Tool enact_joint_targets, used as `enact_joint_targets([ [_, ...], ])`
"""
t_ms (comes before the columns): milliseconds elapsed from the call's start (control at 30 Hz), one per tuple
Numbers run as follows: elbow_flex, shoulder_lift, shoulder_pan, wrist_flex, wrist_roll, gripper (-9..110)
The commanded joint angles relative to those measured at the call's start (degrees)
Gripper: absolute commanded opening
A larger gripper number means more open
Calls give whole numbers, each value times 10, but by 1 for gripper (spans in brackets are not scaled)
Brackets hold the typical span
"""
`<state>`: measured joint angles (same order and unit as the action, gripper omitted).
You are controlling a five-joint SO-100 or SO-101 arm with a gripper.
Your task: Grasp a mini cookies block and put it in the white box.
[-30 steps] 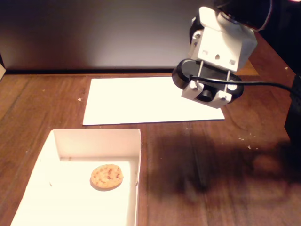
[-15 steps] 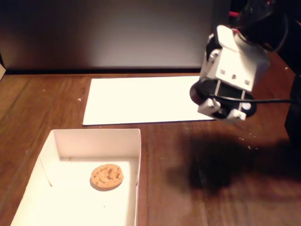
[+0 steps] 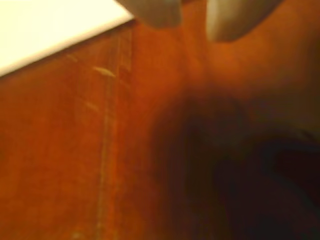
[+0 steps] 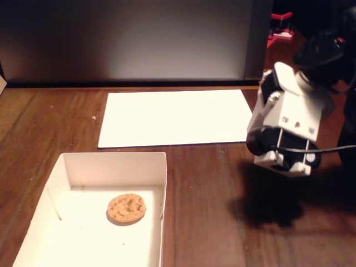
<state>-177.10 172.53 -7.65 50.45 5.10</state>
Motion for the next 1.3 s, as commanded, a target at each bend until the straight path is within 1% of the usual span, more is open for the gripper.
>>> enact_joint_targets([
  [0,-18,91,7,37,4,0],
  [167,-71,209,2,91,19,0],
  [467,-73,208,3,105,-2,2],
  [700,-63,209,2,146,-26,4],
  [767,-59,209,4,168,-6,5],
  [867,-57,209,4,178,20,0],
  [1067,-57,210,-16,179,-36,0],
  [1267,-57,210,-20,180,-40,0],
])
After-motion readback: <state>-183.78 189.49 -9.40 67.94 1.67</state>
